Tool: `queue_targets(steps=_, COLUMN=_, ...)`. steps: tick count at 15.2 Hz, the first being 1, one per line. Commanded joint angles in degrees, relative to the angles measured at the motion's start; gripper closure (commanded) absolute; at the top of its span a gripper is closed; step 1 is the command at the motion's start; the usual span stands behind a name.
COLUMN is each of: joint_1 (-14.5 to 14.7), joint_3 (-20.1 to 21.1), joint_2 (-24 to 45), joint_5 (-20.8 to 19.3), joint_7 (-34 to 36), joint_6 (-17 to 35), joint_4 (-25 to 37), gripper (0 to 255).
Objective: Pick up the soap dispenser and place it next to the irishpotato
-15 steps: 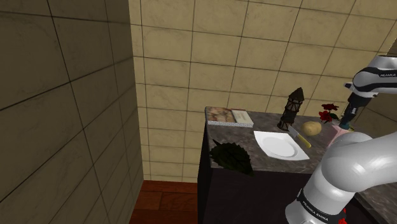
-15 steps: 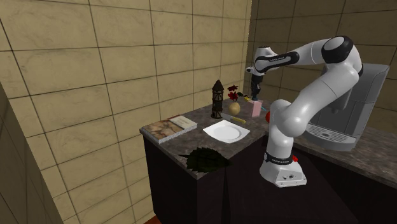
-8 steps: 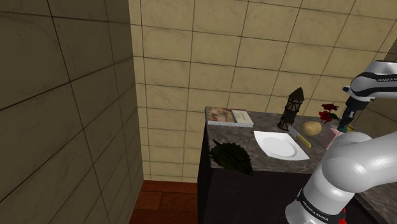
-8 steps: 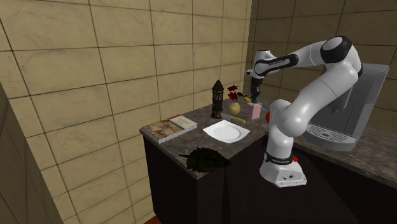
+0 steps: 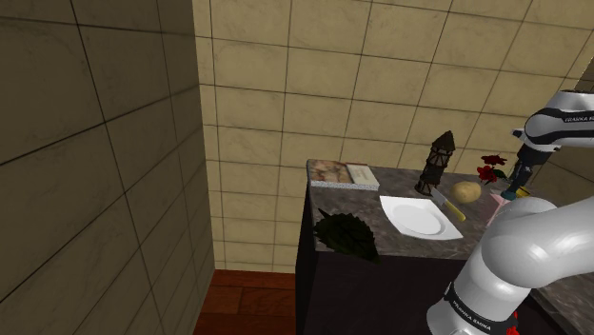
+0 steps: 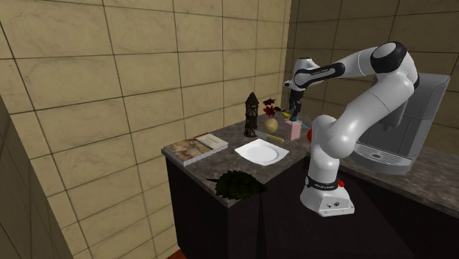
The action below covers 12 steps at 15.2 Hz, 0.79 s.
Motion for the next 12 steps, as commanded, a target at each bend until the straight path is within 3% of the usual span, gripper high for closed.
queue_targets(steps=1, joint_1=0.0, joint_3=0.0, joint_2=0.0, joint_5=0.0, joint_7=0.0, joint_6=0.0, joint_4=0.0, gripper=0)
queue_targets(steps=5, joint_1=-3.3, joint_3=7.1, joint_2=-1.2, joint_5=3.4, joint_7=-1.4, joint_6=-6.5, joint_4=2.7, gripper=0)
queue_targets(steps=12, joint_1=-3.3, joint_3=7.1, joint_2=-1.2, joint_5=3.4, joint_7=-1.4, joint_6=-6.5, joint_4=2.7, gripper=0)
